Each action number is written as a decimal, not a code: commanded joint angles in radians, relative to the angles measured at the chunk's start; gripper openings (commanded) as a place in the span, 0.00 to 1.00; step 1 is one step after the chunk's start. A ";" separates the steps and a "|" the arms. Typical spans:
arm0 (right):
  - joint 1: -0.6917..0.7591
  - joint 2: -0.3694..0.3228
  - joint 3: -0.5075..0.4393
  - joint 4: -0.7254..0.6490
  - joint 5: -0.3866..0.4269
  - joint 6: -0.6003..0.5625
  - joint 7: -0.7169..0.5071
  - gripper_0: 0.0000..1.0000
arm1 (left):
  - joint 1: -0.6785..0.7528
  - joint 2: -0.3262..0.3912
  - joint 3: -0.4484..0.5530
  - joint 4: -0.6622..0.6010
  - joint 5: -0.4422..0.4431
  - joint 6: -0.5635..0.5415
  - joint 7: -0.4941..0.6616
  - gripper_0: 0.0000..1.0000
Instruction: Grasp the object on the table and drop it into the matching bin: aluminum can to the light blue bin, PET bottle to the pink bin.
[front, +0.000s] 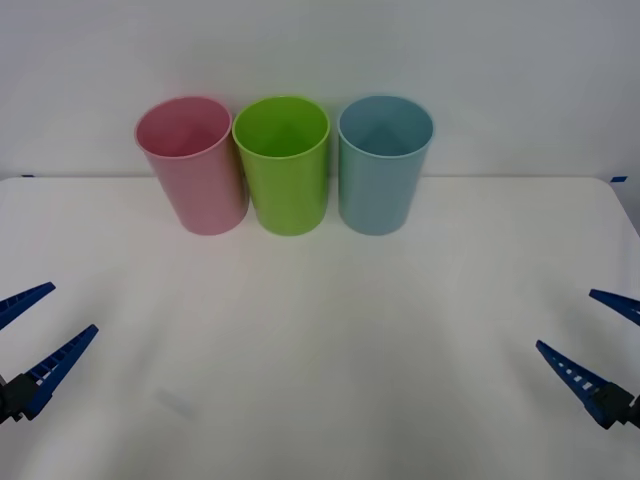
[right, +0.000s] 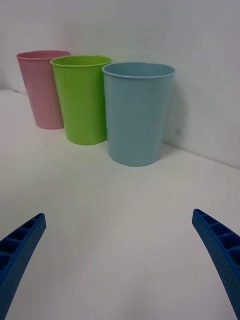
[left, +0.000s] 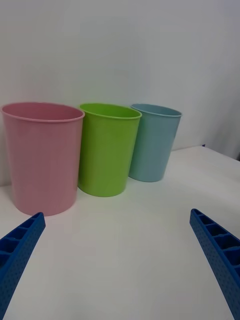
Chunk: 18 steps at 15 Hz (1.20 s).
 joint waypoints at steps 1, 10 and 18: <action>-0.009 0.002 -0.028 0.062 0.002 -0.085 0.016 1.00 | 0.000 0.000 0.000 0.000 0.000 0.000 0.000 1.00; -0.059 -0.019 -0.111 0.292 0.002 -0.261 0.095 1.00 | 0.000 0.000 0.000 0.000 0.000 0.000 0.000 1.00; -0.056 -0.027 -0.096 0.327 0.058 -0.258 0.105 1.00 | 0.000 0.000 0.000 0.000 0.000 0.000 0.000 1.00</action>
